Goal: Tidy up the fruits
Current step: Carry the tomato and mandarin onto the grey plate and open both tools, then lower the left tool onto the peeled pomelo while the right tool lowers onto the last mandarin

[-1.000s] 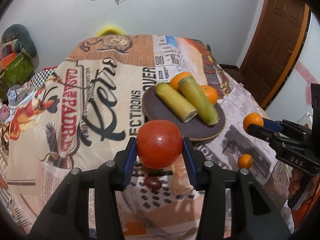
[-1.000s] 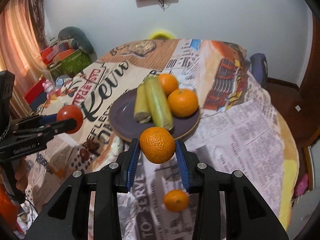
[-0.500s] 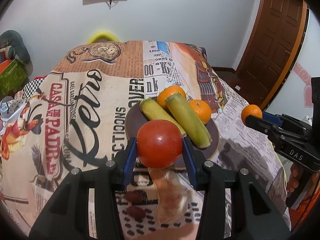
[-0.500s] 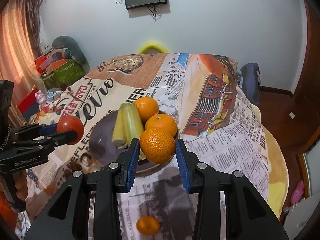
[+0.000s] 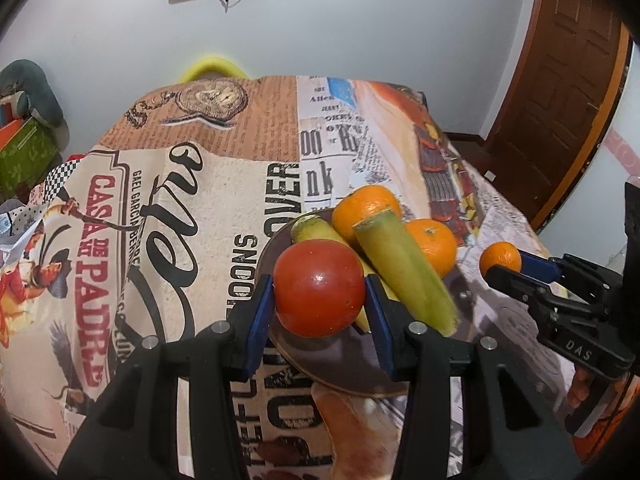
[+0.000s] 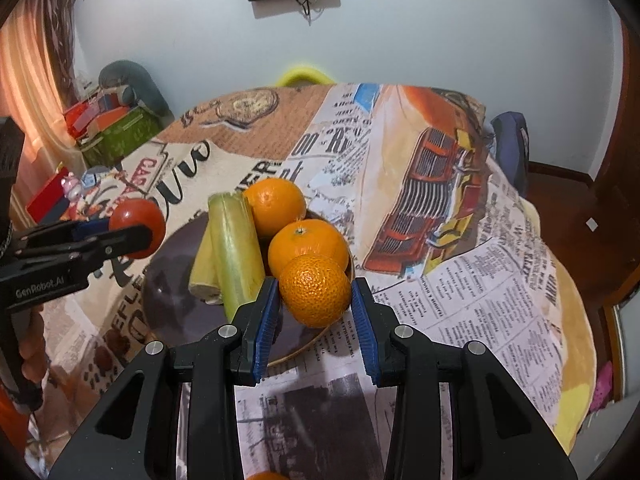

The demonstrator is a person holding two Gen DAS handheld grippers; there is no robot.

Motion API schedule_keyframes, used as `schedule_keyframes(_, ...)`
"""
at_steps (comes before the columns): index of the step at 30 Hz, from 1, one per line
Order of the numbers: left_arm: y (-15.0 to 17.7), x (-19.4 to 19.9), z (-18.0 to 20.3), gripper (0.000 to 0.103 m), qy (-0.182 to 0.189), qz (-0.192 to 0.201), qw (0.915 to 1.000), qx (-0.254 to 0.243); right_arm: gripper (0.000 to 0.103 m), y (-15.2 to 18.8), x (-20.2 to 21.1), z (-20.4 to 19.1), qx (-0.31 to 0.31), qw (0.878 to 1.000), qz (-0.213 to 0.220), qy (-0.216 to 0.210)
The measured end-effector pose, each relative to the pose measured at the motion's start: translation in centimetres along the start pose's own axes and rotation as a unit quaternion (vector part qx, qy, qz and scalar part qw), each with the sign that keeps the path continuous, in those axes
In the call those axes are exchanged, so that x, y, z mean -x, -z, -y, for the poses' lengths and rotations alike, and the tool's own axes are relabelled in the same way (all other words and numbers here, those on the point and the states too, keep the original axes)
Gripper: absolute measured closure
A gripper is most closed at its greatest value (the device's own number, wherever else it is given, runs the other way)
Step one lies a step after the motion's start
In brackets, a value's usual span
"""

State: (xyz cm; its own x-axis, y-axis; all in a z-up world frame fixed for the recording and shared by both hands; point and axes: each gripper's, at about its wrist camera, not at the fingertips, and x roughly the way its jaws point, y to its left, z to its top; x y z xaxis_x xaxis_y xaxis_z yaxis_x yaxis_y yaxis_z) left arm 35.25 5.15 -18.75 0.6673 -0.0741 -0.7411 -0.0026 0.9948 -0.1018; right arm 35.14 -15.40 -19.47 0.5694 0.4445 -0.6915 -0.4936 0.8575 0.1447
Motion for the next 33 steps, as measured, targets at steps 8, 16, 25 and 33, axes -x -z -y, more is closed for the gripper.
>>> schedule_keyframes(8,0.4,-2.8,-0.7,0.058,-0.008,-0.027,0.9996,0.007,0.069,0.5,-2.3,0.1,0.005,1.000,-0.028,-0.009)
schedule_keyframes(16,0.6,-3.7,-0.5,0.058,-0.006,-0.041,0.9991,0.004,0.069,0.8,-3.1,0.2,0.001,0.999,-0.037,-0.011)
schedule_keyframes(25,0.4,-2.5,-1.0,0.044,0.003,-0.030,0.9993,0.023,0.056,0.7,-1.7,0.3,0.002,1.000,-0.024,-0.005)
schedule_keyframes(33,0.4,1.2,-0.2,0.044,-0.013,-0.006,0.9999,0.004,0.056,0.9,1.5,-0.4,0.007,1.000,-0.007,0.008)
